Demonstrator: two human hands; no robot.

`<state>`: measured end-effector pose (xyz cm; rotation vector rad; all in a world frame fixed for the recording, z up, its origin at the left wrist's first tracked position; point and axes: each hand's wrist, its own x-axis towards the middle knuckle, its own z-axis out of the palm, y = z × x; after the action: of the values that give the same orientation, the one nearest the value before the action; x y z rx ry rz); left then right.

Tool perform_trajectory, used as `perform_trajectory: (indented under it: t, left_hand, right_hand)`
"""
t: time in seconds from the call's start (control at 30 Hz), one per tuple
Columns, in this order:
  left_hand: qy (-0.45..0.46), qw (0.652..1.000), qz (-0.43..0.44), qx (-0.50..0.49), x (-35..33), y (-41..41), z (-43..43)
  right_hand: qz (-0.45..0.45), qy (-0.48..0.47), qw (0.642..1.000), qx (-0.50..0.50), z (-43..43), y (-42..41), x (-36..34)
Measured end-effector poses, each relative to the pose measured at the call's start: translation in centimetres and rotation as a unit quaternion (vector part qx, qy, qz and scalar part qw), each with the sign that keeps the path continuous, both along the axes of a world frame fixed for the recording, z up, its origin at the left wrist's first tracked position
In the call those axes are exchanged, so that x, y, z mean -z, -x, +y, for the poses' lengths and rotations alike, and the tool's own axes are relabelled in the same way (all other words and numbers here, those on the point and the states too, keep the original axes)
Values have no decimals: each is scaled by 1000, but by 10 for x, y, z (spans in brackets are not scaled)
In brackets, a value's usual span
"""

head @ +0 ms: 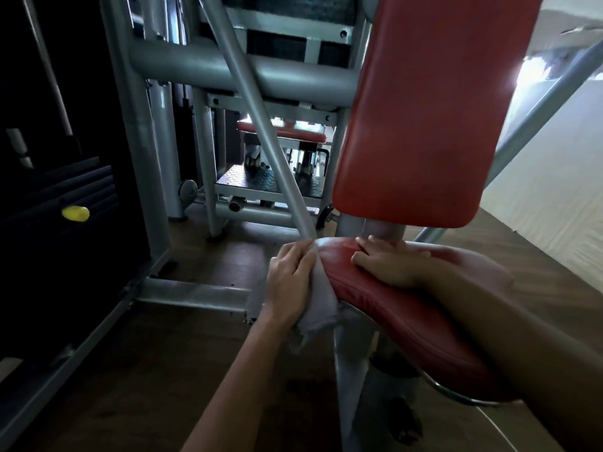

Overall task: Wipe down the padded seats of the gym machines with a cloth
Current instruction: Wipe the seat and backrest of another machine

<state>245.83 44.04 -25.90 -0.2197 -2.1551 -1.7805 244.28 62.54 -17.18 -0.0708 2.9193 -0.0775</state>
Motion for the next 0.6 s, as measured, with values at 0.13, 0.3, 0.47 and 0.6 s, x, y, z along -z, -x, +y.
perform_trajectory:
  t: [0.13, 0.3, 0.47, 0.6]
  left_hand:
    - [142, 990, 17, -1, -20, -21, -11]
    - [178, 984, 27, 14, -59, -46, 3]
    - [143, 985, 39, 86, -120, -62, 60]
    - [119, 986, -7, 121, -162, -61, 109]
  right_hand:
    - [12, 50, 998, -32, 1, -13, -12]
    - [1, 89, 987, -133, 43, -51, -33]
    - [18, 195, 974, -113, 130, -67, -38]
    - [55, 326, 941, -77, 169, -81, -41]
